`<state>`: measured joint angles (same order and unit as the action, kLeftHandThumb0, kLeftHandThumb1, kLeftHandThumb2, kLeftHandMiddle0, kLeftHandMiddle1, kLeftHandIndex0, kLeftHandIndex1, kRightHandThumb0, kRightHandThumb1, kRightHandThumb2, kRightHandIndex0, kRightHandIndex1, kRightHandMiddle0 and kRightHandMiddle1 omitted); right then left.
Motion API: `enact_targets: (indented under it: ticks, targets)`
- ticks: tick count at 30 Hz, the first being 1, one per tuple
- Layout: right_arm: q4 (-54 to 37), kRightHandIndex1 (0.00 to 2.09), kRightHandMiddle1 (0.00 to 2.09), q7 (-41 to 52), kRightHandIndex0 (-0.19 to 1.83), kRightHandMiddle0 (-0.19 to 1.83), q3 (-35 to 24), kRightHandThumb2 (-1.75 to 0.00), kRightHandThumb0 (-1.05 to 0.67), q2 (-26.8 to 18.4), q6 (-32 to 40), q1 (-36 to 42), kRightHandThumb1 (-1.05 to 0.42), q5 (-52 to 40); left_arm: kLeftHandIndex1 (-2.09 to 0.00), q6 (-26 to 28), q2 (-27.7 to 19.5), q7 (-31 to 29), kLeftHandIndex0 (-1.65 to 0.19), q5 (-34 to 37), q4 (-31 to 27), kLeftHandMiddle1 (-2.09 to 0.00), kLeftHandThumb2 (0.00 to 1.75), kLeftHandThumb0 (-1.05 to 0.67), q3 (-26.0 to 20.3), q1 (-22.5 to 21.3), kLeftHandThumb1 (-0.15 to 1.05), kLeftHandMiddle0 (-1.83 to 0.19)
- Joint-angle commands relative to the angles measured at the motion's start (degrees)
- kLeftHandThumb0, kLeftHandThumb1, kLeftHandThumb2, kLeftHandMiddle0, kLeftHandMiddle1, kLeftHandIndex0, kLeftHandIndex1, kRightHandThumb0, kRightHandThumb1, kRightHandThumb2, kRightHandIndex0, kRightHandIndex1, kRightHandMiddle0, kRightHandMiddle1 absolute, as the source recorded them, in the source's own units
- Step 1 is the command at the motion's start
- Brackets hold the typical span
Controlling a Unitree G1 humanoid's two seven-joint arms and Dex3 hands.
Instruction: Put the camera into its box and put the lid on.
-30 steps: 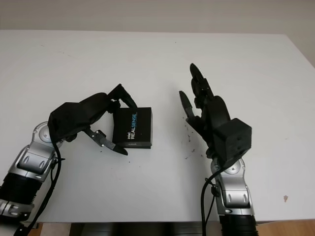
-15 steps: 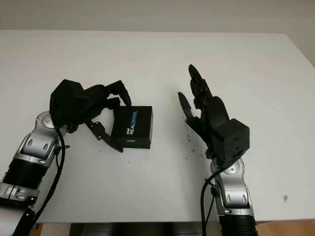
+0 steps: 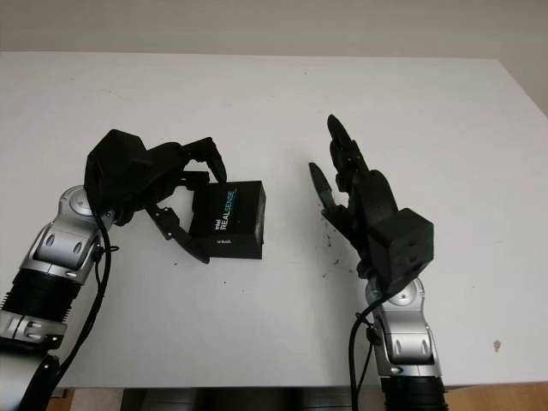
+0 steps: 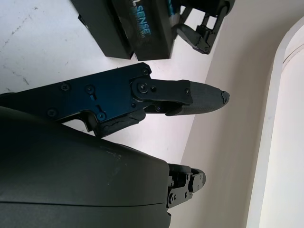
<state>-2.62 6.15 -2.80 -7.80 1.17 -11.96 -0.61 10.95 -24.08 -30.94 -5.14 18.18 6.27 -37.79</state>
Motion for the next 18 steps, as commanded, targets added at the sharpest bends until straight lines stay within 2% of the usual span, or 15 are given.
enact_targets:
  ticks: [1,8,15,17,18]
  targets:
    - [-0.4,0.06,0.13,-0.1,0.05,0.07,0.0,-0.42,-0.68,-0.2,-0.1,0.5,-1.05,0.2,-2.09,-0.7,-0.2,0.7,-0.06,-0.6,-1.8,-2.09,0.34,-0.28,0.2,0.0,1.05,-0.29]
    - [-0.2,0.05,0.12,0.2,0.04,0.06,0.0,-0.42,-0.67,-0.1,-0.5,0.5,-1.05,-0.2,-2.09,-1.5,0.2,1.4,-0.05,-1.7,-2.4,-2.09,0.34,-0.28,0.4,0.5,1.05,-0.24]
    - [-0.8,0.05,0.11,-0.2,0.03,0.06,0.3,-0.42,-0.68,0.1,0.3,0.8,-1.05,0.2,-2.09,2.0,0.7,3.0,-0.01,-3.6,-6.0,-2.09,0.36,-0.26,1.7,1.9,1.05,-0.23]
    - [-0.8,0.05,0.11,-0.3,0.03,0.06,0.4,-0.42,-0.68,0.1,0.3,0.8,-1.05,0.2,-2.08,2.4,0.2,3.4,0.08,-5.5,-7.5,-2.09,0.34,-0.27,2.7,2.4,1.05,-0.11]
    - [-0.8,0.05,0.11,-0.3,0.03,0.06,0.4,-0.42,-0.68,0.1,0.3,0.8,-1.05,0.1,-1.97,2.4,-0.4,2.8,0.13,-6.3,-8.2,-2.09,0.33,-0.31,3.4,2.5,1.05,0.03]
